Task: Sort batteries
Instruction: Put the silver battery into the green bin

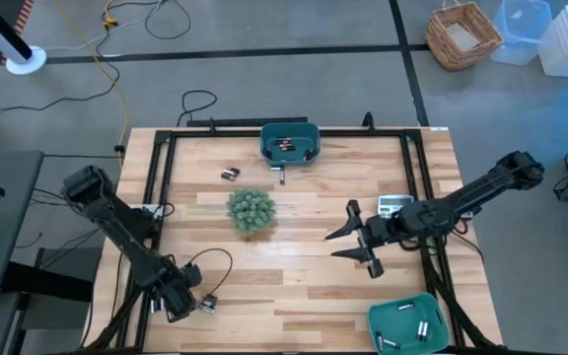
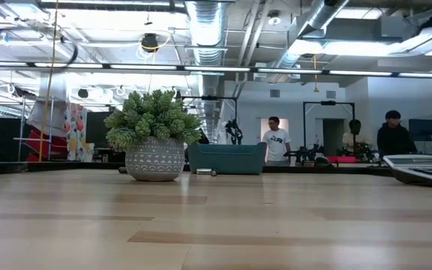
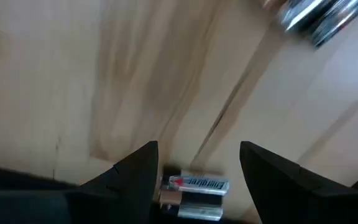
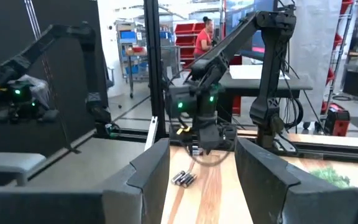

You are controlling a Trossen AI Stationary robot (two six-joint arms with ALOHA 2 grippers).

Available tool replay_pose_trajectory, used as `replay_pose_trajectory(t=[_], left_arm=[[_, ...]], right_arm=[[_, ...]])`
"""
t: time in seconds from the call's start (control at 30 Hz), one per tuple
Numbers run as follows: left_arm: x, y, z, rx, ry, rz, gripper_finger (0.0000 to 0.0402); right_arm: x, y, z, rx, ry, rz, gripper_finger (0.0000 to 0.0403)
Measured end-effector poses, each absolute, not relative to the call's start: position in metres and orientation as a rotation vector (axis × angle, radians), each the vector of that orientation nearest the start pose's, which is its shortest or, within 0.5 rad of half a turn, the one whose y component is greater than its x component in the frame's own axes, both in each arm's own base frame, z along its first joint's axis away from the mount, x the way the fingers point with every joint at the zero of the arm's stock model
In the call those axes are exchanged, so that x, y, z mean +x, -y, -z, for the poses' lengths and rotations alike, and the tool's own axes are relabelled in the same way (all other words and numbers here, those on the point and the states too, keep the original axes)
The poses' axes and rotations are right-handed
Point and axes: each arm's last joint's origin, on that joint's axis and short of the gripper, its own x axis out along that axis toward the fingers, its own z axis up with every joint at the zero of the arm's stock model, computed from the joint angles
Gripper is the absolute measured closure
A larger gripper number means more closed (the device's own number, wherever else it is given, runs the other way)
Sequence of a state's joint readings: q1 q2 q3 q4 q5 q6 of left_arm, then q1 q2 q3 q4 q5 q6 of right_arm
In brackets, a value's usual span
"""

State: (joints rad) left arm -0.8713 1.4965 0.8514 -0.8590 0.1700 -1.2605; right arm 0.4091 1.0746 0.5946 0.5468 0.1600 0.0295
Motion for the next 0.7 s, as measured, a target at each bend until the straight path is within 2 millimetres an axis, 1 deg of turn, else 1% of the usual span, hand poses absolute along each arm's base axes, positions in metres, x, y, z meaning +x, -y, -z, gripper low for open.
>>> replay_pose_trajectory(t=[0.13, 0.27, 0.37, 0.5, 0.7], left_arm=[[0.151, 0.190, -0.167, -0.381, -1.744, -0.209, 0.0162], [0.155, 0.197, -0.171, -0.367, -1.730, -0.179, 0.0131], [0.154, 0.199, -0.169, -0.351, -1.731, -0.183, 0.0105], [0.149, 0.201, -0.167, -0.361, -1.739, -0.212, 0.0080], [0.143, 0.201, -0.167, -0.364, -1.792, -0.239, 0.0074]], right_arm=[[0.231, -0.095, -0.279, 0.022, -0.012, -0.249, 0.0209], [0.242, -0.098, -0.276, 0.003, -0.075, -0.243, 0.0209], [0.248, -0.101, -0.274, -0.008, -0.113, -0.243, 0.0209], [0.250, -0.103, -0.272, -0.017, -0.148, -0.247, 0.0209], [0.249, -0.104, -0.272, -0.017, -0.148, -0.252, 0.0209]])
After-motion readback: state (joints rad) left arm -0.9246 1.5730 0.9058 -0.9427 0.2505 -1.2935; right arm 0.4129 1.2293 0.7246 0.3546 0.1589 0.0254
